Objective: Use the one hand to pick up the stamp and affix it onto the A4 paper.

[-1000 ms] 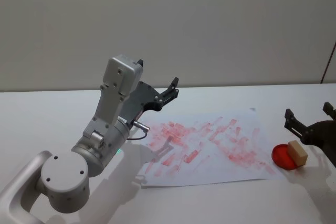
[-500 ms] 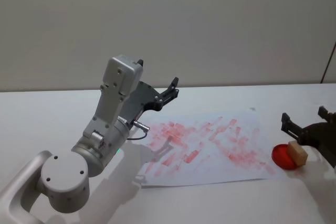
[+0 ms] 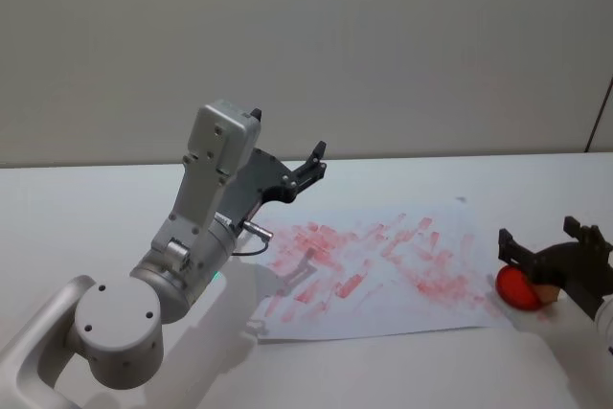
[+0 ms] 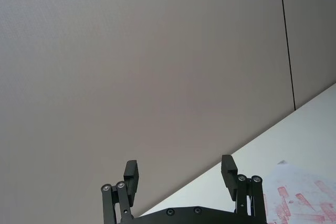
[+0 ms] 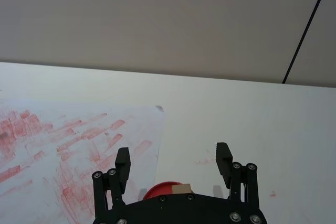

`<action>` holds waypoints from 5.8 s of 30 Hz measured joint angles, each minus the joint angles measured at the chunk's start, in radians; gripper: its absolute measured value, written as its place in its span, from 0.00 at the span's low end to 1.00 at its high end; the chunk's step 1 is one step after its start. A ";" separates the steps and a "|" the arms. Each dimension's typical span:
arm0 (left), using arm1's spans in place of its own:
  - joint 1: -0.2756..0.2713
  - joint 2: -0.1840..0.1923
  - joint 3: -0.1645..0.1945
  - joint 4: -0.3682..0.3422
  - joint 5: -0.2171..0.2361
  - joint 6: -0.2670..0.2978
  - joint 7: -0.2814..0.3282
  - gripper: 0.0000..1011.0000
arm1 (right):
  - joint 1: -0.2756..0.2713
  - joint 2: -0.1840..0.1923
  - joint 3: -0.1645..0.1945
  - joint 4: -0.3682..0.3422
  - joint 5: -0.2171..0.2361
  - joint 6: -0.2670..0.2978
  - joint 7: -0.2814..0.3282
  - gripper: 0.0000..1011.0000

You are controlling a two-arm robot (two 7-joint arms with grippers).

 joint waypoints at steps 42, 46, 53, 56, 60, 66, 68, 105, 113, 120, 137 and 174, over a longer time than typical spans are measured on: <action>0.000 0.000 0.000 0.000 0.000 0.000 0.000 0.99 | -0.052 0.000 0.002 -0.027 -0.045 0.125 -0.048 0.87; 0.000 0.000 0.000 0.000 0.000 0.000 0.000 0.99 | -0.051 -0.001 0.003 -0.025 -0.046 0.127 -0.046 0.77; 0.000 0.000 0.000 0.000 0.000 0.000 0.000 0.99 | -0.050 -0.002 0.003 -0.022 -0.047 0.130 -0.044 0.54; 0.000 0.000 0.000 0.000 0.000 0.000 0.000 0.99 | -0.050 -0.002 0.003 -0.021 -0.047 0.131 -0.043 0.44; 0.000 0.000 0.000 0.000 0.000 0.000 0.000 0.99 | -0.050 -0.003 0.003 -0.021 -0.048 0.131 -0.043 0.32; 0.000 0.000 0.000 0.000 0.000 0.000 0.000 0.99 | -0.049 -0.003 0.003 -0.020 -0.049 0.132 -0.041 0.21; 0.000 0.000 0.000 0.000 0.000 0.000 0.000 0.99 | -0.049 -0.003 0.003 -0.020 -0.049 0.131 -0.039 0.21; 0.000 0.000 0.000 0.000 0.000 0.000 0.000 0.99 | 0.071 -0.042 -0.038 0.039 -0.090 0.007 0.314 0.21; 0.000 0.000 0.000 0.000 0.000 0.000 0.000 0.99 | 0.084 -0.046 -0.047 0.062 -0.095 0.073 0.349 0.21; 0.000 0.000 0.000 0.000 0.000 0.000 0.000 0.99 | 0.094 -0.049 -0.055 0.089 -0.106 0.123 0.361 0.21; 0.000 0.000 0.000 0.000 0.000 0.000 0.000 0.99 | 0.126 -0.059 -0.065 0.149 -0.126 0.171 0.382 0.21; 0.000 0.000 0.000 0.000 0.000 0.000 0.000 0.99 | 0.079 -0.006 -0.006 0.023 -0.045 -0.017 0.257 0.21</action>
